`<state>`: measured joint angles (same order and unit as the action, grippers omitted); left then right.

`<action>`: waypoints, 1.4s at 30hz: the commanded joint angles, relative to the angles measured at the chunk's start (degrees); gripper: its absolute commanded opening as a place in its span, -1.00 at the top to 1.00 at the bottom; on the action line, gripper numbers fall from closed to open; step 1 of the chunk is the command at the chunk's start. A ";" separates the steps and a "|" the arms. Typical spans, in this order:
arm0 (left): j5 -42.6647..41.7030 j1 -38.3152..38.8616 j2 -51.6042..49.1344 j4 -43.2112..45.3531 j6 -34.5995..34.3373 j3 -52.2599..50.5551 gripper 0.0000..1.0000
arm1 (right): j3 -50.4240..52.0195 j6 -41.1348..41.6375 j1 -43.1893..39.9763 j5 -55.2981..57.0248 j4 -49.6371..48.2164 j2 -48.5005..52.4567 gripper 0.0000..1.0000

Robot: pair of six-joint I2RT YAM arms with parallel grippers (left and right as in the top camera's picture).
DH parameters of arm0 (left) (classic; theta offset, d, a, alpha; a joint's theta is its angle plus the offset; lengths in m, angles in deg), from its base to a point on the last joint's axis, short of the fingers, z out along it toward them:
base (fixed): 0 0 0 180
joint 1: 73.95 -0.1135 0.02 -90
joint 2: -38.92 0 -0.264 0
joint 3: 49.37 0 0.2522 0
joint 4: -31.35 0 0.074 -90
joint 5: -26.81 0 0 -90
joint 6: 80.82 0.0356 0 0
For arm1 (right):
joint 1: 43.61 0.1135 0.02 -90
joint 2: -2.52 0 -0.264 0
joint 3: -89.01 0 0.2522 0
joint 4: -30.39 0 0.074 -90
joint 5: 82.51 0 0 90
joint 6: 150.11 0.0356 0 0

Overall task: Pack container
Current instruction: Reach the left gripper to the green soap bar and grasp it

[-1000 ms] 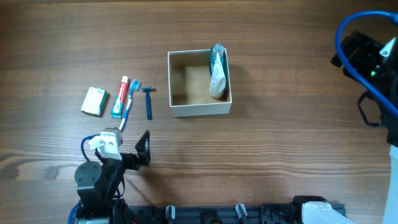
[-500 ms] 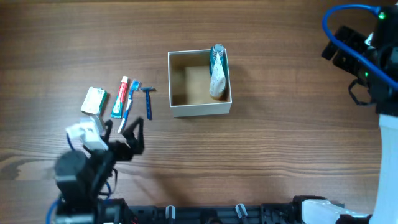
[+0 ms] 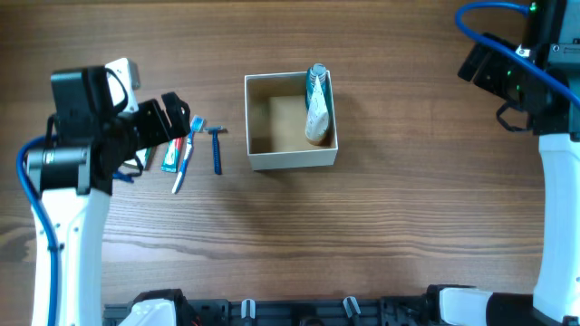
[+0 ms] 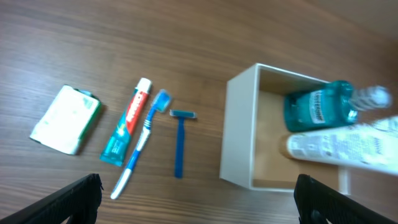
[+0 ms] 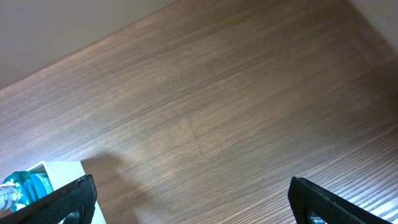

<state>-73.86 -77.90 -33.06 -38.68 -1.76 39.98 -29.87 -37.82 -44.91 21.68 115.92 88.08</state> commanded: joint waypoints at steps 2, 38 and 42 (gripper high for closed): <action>13.88 -1.46 -3.19 -1.25 -0.17 1.57 -1.00 | -0.20 0.31 -0.02 0.39 -0.17 1.40 -1.00; 9.53 -13.53 -36.70 9.53 39.87 1.51 -0.86 | -0.20 0.33 -0.02 0.39 -0.17 1.51 -0.99; 8.74 -13.53 -37.24 9.55 40.54 1.51 -0.84 | -0.20 0.33 -0.02 0.39 -0.17 1.51 -1.00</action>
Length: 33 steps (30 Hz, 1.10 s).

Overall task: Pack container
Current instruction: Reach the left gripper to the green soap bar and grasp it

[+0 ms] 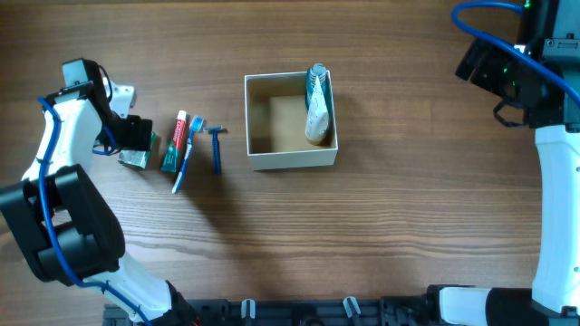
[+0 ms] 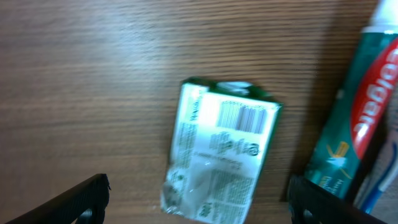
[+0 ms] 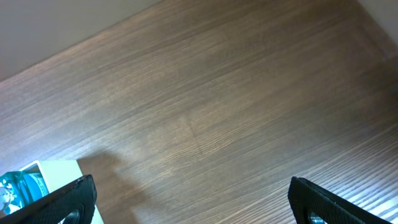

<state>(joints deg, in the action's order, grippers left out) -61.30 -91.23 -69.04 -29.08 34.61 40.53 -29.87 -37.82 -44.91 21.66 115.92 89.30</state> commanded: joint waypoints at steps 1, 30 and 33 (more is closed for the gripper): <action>-3.85 -0.20 -1.44 -0.02 4.17 0.96 -0.84 | -0.20 0.31 -0.02 0.42 -0.17 0.28 -1.00; -3.37 -0.20 -6.71 2.91 -14.91 1.16 0.58 | -0.20 0.33 -0.02 0.42 -0.20 0.28 -1.00; -3.41 -0.07 -4.13 1.79 -19.76 1.27 0.66 | -0.20 0.31 -0.02 0.42 -0.17 0.28 -1.00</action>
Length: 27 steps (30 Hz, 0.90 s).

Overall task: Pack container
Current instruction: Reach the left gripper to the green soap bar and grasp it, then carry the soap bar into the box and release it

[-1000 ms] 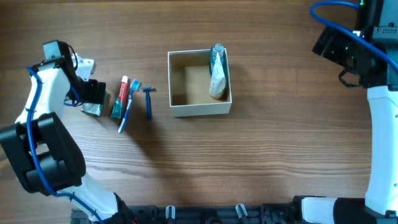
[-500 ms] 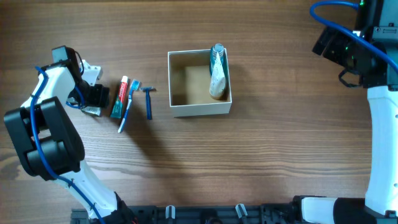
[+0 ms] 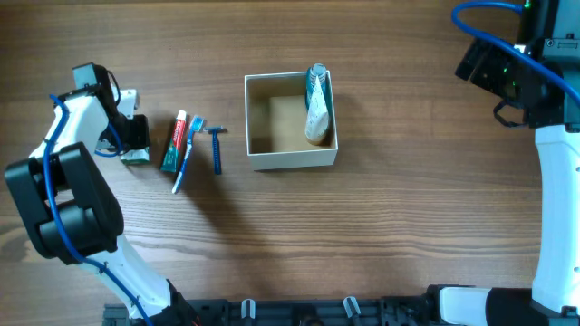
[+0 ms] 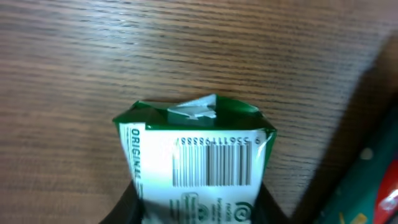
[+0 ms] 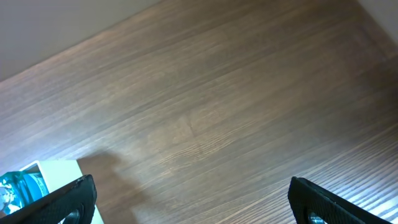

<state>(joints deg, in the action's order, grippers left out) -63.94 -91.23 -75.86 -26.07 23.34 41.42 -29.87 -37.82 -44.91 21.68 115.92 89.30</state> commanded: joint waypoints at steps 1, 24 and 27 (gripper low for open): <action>-0.76 0.17 3.85 -1.92 -9.97 0.52 0.65 | -0.20 0.31 -0.02 0.42 -0.17 0.28 -0.99; -4.39 26.27 27.69 -7.65 -23.26 2.56 0.53 | -0.20 0.33 -0.02 0.39 -0.17 0.28 -1.00; -4.37 30.71 27.41 -5.51 -26.40 2.54 0.49 | -0.20 0.33 -0.02 0.39 -0.17 0.28 -1.00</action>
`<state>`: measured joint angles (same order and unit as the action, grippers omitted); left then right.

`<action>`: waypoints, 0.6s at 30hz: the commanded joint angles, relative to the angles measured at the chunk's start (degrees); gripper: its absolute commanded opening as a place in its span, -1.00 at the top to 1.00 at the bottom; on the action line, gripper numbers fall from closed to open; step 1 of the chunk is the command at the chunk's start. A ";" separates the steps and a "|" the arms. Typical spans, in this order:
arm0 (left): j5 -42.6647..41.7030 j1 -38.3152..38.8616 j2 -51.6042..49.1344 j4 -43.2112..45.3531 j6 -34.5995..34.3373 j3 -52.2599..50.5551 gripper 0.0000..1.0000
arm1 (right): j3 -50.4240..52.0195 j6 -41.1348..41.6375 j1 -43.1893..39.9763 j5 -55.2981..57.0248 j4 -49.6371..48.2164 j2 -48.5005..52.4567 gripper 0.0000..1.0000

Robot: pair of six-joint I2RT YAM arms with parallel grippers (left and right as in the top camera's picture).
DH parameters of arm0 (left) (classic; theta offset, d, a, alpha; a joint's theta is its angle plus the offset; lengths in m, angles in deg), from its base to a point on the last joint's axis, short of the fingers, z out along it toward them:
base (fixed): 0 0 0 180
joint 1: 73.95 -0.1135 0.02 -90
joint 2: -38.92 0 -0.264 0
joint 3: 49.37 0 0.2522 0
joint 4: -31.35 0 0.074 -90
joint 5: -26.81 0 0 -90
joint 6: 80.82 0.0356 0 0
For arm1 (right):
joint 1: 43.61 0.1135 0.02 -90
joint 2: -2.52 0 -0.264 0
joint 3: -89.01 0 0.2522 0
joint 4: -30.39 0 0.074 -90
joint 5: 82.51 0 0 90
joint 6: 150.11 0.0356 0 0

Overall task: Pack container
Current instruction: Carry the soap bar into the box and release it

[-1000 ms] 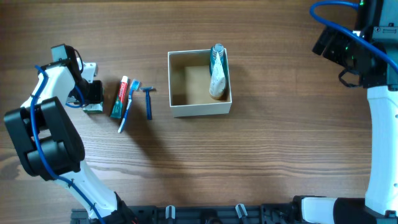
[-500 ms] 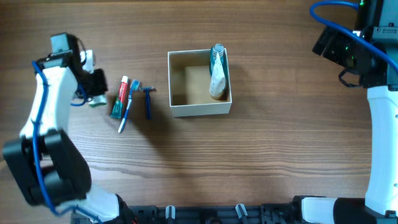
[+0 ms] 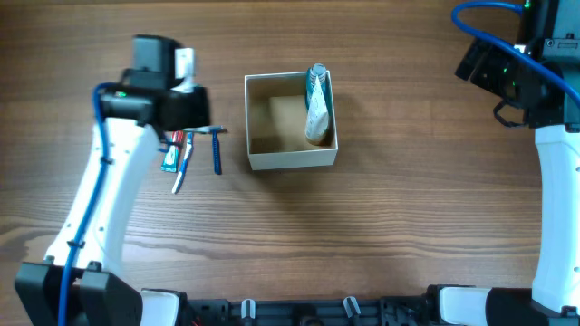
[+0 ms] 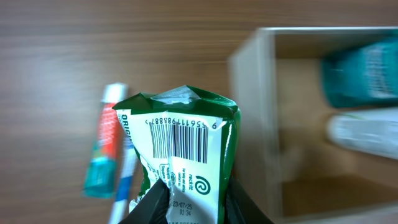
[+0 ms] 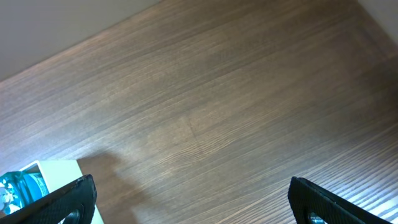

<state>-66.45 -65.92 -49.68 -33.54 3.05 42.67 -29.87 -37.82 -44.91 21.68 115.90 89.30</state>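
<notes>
My left gripper [image 4: 191,208] is shut on a green and white packet [image 4: 186,143], held in the air above the table just left of the open white box [image 4: 254,118]. Seen from overhead, that gripper [image 3: 181,110] covers the packet. A teal mouthwash bottle [image 4: 360,71] and a white tube [image 4: 367,134] lie along the right side of the box [image 3: 290,161]. My right gripper [image 5: 196,205] is open over bare wood, far right of the box.
A toothpaste tube [image 4: 102,149] and a toothbrush [image 4: 124,180] lie on the table below the packet. A blue razor [image 3: 217,149] lies between them and the box. The box's left half shows bare floor [image 3: 272,122].
My left gripper has moved from the far left of the table to beside the box, with the packet lifted off the wood in its grip. The right arm has not moved.
My left gripper stood open above the row of toiletries. Then it was over the packet at the far left, still open. Then its fingers sat around the packet on the table. Now the packet hangs beside the box.
</notes>
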 commanded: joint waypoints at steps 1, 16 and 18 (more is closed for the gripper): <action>-1.88 6.93 1.16 3.08 -7.26 1.29 0.47 | -0.20 0.31 -0.02 0.39 -0.15 0.28 -0.99; -3.17 16.06 -8.55 16.35 -18.38 1.27 0.41 | -0.20 0.33 -0.02 0.39 -0.17 0.28 -0.99; -3.34 16.63 -10.56 17.44 -18.36 1.27 0.41 | -0.20 0.33 -0.02 0.39 -0.15 0.28 -0.99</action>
<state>-67.63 -50.93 -55.71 -17.87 -13.47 42.84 -29.87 -37.82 -44.91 21.68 115.92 89.30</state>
